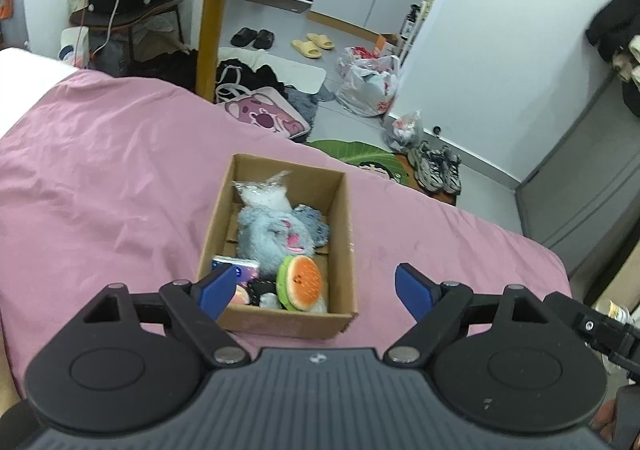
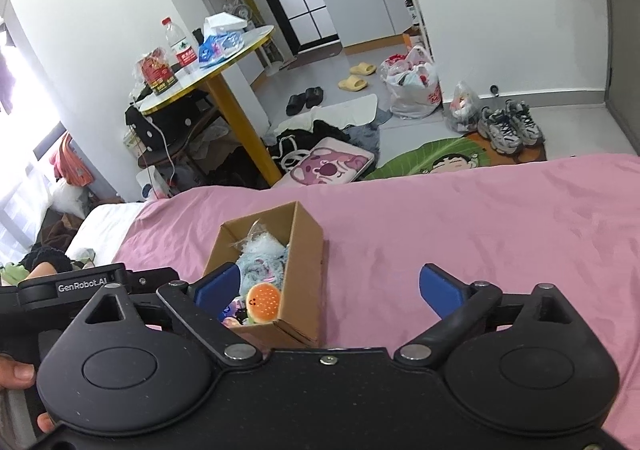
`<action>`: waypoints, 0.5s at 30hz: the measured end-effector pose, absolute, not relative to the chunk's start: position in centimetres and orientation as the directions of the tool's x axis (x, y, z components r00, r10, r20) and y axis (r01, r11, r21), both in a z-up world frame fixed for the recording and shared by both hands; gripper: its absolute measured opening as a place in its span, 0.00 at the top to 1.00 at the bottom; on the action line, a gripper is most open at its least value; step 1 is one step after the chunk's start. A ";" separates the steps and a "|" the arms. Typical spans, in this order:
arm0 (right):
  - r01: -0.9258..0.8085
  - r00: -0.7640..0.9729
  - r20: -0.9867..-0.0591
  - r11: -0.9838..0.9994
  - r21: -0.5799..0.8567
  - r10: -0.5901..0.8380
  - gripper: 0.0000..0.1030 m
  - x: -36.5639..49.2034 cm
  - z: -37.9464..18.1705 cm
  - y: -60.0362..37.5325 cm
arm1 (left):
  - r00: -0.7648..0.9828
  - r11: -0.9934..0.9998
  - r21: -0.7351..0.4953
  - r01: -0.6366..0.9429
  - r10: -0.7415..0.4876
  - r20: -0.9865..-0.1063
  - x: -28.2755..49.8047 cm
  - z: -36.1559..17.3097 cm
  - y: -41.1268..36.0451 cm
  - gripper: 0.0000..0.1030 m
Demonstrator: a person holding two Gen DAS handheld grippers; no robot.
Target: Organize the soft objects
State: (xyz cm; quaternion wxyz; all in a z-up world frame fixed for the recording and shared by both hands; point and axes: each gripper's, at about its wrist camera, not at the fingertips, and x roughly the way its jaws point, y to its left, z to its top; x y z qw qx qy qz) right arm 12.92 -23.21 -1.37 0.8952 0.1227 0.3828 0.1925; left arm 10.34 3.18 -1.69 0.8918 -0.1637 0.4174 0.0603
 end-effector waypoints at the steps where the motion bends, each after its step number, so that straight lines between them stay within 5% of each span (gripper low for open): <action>1: -0.248 0.636 -0.637 0.897 0.366 0.436 0.03 12.7 -1.2 -23.6 | 0.645 0.943 -0.233 -0.238 -0.026 -0.763 10.1 -1.5 2.8 0.16; 15: -0.249 0.657 -0.622 0.902 0.354 0.426 0.00 9.1 0.9 -26.8 | 0.676 0.966 -0.194 -0.169 -0.029 -0.736 6.5 1.6 0.0 0.04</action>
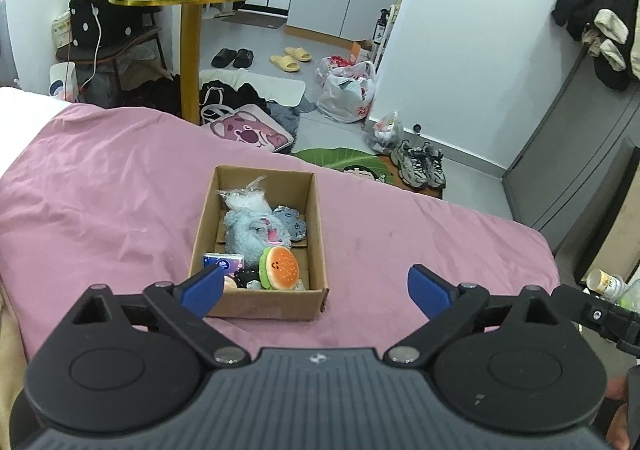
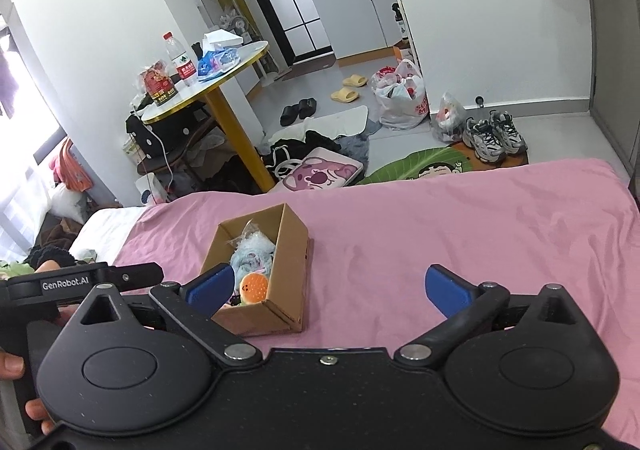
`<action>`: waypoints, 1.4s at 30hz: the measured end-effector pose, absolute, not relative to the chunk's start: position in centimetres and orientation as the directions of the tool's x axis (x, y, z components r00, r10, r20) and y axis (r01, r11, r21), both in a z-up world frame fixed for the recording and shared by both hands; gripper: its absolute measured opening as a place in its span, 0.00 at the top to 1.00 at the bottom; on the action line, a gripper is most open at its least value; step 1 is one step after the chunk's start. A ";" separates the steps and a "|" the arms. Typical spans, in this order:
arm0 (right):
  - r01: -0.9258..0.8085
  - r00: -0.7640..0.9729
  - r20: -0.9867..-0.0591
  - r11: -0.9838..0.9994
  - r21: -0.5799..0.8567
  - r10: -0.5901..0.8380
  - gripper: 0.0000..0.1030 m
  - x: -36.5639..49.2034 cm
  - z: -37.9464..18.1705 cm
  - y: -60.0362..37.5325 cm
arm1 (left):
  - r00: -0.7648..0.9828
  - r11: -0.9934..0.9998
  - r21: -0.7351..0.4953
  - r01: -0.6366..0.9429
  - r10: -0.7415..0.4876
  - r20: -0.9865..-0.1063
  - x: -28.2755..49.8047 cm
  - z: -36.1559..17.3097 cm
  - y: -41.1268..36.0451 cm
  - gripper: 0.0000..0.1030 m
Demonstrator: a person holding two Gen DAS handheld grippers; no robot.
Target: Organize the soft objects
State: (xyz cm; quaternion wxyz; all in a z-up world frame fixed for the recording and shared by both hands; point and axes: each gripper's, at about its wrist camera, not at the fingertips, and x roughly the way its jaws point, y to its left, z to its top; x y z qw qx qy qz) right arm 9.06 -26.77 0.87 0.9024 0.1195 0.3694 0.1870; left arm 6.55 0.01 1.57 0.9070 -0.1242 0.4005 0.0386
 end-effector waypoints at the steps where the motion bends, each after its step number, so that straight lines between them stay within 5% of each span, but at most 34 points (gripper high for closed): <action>1: -0.252 0.658 -0.621 0.901 0.352 0.427 0.00 8.7 0.9 -26.9 | 0.682 0.967 -0.193 -0.167 -0.029 -0.731 6.2 1.7 -0.1 0.03; 42: -0.332 0.624 -0.618 0.878 0.345 0.479 0.00 0.9 1.8 -28.3 | 0.689 0.994 -0.074 -0.080 0.001 -0.725 -2.1 2.5 -3.8 0.01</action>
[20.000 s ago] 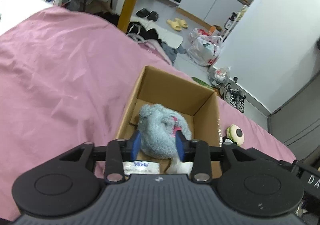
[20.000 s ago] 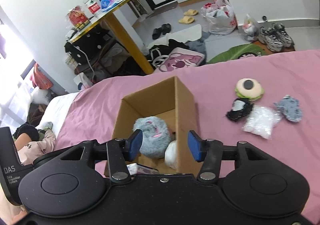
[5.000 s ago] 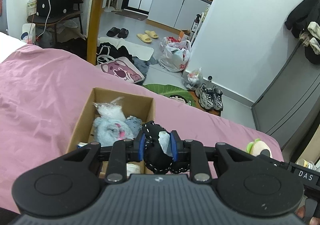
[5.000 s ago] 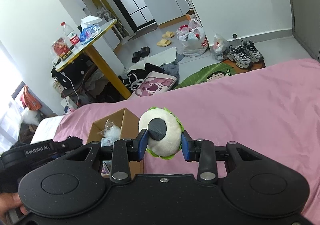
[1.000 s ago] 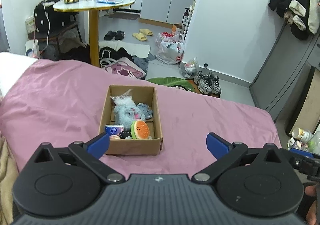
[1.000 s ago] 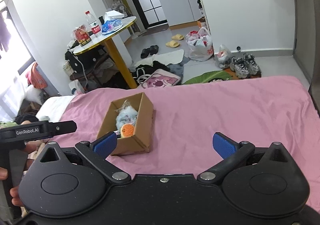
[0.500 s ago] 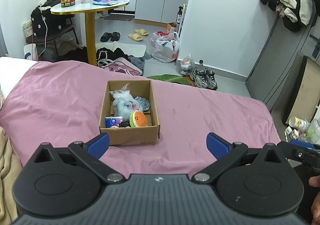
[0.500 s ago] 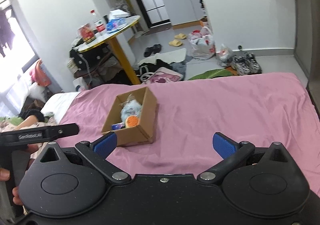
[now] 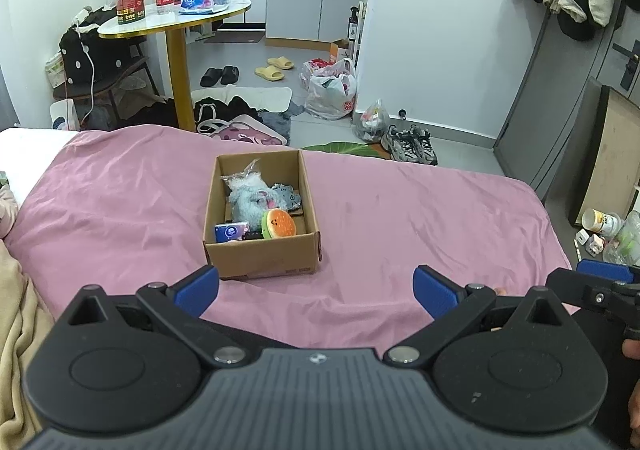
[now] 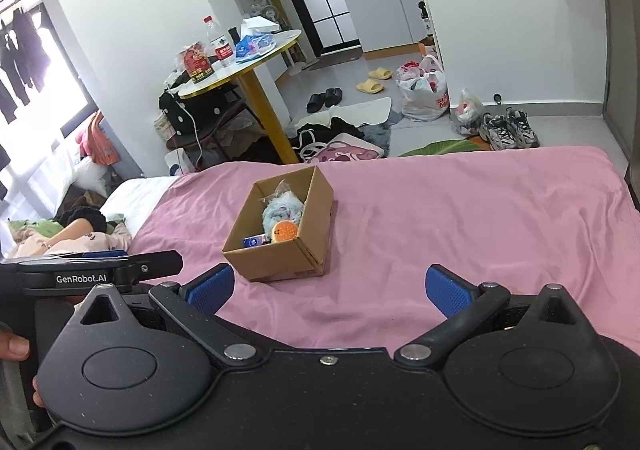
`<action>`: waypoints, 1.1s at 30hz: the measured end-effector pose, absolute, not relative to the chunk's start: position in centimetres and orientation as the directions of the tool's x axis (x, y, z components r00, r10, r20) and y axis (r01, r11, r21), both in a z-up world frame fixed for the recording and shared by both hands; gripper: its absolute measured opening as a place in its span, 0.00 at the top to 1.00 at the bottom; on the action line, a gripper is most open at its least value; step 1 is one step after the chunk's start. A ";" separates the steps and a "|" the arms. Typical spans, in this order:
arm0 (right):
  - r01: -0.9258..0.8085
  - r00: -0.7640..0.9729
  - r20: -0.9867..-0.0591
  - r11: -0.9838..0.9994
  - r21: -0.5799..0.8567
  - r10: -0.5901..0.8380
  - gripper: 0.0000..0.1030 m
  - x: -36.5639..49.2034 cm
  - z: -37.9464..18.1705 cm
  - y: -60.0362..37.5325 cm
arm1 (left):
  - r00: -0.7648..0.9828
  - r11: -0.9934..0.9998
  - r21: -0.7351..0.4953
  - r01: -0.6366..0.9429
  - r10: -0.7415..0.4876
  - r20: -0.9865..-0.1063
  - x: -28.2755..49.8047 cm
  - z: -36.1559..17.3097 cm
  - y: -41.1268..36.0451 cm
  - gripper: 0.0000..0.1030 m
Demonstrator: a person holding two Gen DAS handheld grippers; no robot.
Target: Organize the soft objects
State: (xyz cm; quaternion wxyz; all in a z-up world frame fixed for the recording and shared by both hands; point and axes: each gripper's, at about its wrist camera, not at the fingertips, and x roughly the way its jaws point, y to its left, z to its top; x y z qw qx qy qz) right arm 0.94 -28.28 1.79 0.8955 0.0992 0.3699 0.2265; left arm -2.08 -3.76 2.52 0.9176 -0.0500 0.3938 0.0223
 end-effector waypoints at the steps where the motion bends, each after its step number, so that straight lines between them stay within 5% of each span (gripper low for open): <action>1: -0.333 0.623 -0.618 0.878 0.344 0.479 0.00 0.9 1.8 -28.2 | 0.688 0.994 -0.073 -0.080 0.002 -0.726 -2.1 2.5 -3.8 0.01; 33: -0.314 0.632 -0.641 0.900 0.302 0.436 0.00 0.8 1.1 -27.5 | 0.689 0.994 -0.074 -0.083 0.004 -0.725 -2.7 2.0 -3.1 0.01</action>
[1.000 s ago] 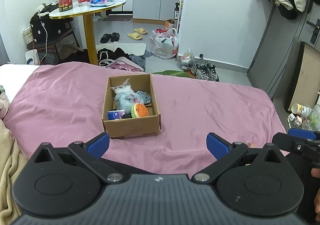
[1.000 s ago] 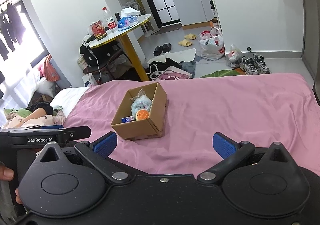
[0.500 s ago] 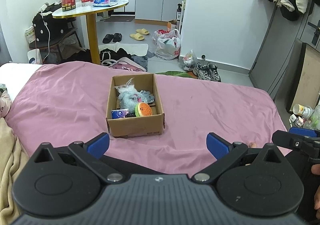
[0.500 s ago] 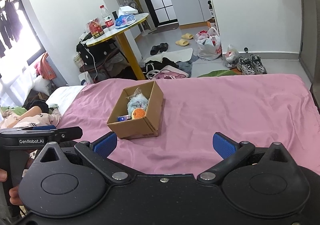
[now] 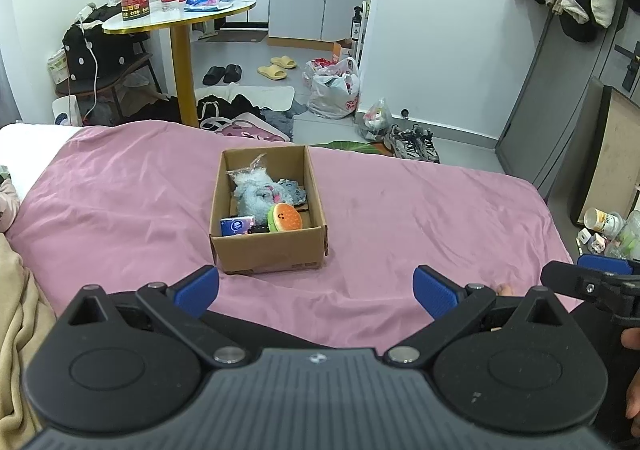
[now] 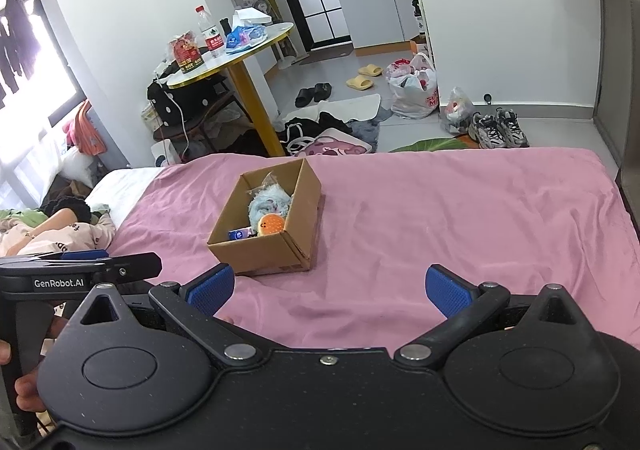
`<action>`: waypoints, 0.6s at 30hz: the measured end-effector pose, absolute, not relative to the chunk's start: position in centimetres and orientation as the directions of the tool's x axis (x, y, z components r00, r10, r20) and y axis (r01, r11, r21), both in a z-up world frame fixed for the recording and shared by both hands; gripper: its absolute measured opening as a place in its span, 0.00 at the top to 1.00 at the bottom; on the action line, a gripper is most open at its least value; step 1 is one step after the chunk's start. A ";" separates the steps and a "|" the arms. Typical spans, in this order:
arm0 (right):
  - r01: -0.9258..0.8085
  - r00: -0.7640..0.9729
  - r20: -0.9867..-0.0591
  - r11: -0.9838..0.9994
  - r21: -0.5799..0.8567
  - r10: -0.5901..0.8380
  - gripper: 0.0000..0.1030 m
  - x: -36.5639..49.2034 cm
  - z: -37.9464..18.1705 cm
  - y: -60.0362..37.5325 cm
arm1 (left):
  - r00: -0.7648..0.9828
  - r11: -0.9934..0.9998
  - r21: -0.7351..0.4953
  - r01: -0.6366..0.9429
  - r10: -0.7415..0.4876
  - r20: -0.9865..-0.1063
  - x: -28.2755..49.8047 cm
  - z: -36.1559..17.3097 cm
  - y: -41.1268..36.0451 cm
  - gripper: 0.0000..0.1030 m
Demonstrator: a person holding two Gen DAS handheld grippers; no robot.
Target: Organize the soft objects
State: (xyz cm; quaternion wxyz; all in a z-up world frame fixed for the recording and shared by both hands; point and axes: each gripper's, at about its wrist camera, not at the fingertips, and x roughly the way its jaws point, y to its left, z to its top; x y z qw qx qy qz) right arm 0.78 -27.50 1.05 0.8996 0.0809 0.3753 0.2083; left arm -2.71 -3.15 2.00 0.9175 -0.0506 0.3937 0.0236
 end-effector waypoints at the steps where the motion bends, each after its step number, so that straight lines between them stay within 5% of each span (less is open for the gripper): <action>1: -0.313 0.631 -0.643 0.901 0.302 0.435 0.00 0.8 1.0 -27.5 | 0.690 0.994 -0.073 -0.083 0.004 -0.724 -2.7 2.0 -3.2 0.01; 18: -0.314 0.631 -0.642 0.900 0.303 0.436 0.00 0.7 1.3 -27.3 | 0.693 0.994 -0.067 -0.084 0.010 -0.721 -3.0 2.2 -3.6 0.01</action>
